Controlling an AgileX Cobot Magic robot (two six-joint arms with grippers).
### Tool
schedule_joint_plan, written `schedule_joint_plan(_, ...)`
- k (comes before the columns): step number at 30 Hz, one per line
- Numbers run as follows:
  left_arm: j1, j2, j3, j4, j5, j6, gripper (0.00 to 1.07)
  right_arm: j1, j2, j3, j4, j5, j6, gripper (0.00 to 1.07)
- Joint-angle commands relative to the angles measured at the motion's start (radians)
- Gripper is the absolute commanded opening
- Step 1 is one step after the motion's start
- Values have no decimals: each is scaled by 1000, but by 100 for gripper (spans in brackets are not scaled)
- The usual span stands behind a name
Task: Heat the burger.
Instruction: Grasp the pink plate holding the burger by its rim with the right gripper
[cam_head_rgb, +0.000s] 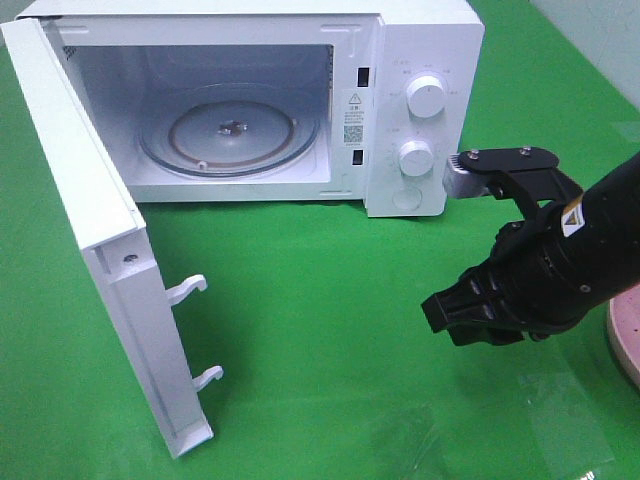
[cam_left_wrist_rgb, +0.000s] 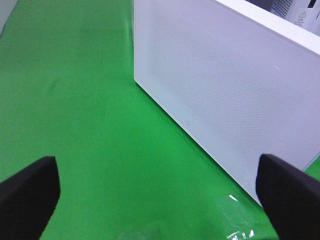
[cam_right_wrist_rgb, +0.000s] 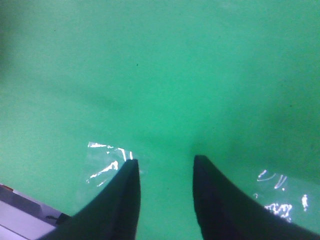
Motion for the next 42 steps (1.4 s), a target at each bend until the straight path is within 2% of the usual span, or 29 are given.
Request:
schedule_joint_plan(1,2,-18,1,1,-8,3,100,-6,-45,-3,-65,62,13,39)
schedule_joint_plan(4,2,-18,1,1,-8,3,100,-6,-52,-3,-79,80,14,42)
schedule_joint_plan(5,2,-18,1,1,-8,3,100,-6,-62,-3,-108,108,15,49)
schedule_joint_plan(6,2,-18,1,1,-8,3,100,-6,-62,-3,-108,108,15,49)
schedule_joint_plan(7,2,-18,1,1,-8,3,100,-6,-69,-3,-130,130,18,58)
schedule_joint_plan(8,2,-18,1,1,-8,3,100,-6,-69,-3,-130,130,18,58)
schedule_joint_plan(10,2,-18,1,1,-8,3,100,-6,-77,-3,-185,160,57,81)
schedule_joint_plan(13,2,-18,1,1,-8,3,100,-6,-77,-3,-201,167,73,84)
schedule_joint_plan(14,2,-18,1,1,-8,3,100,-6,-77,-3,-229,180,103,88)
schedule_joint_plan(17,2,-18,1,1,-8,3,100,-30,-77,-3,-294,221,167,88)
schedule_joint_plan(20,2,-18,1,1,-8,3,100,-49,-77,-3,-297,233,174,88)
schedule_joint_plan(21,2,-18,1,1,-8,3,100,-94,-77,-3,-297,259,178,88)
schedule_joint_plan(22,2,-18,1,1,-8,3,100,-94,-77,-3,-297,259,178,88)
schedule_joint_plan(24,2,-18,1,1,-8,3,100,-176,-77,-3,-303,301,175,87)
schedule_joint_plan(29,2,-18,1,1,-8,3,100,-236,-77,-3,-317,314,169,86)
schedule_joint_plan(33,2,-18,1,1,-8,3,100,-327,-77,-3,-330,308,137,85)
schedule_joint_plan(42,2,-18,1,1,-8,3,100,-402,-28,-2,-331,253,123,83)
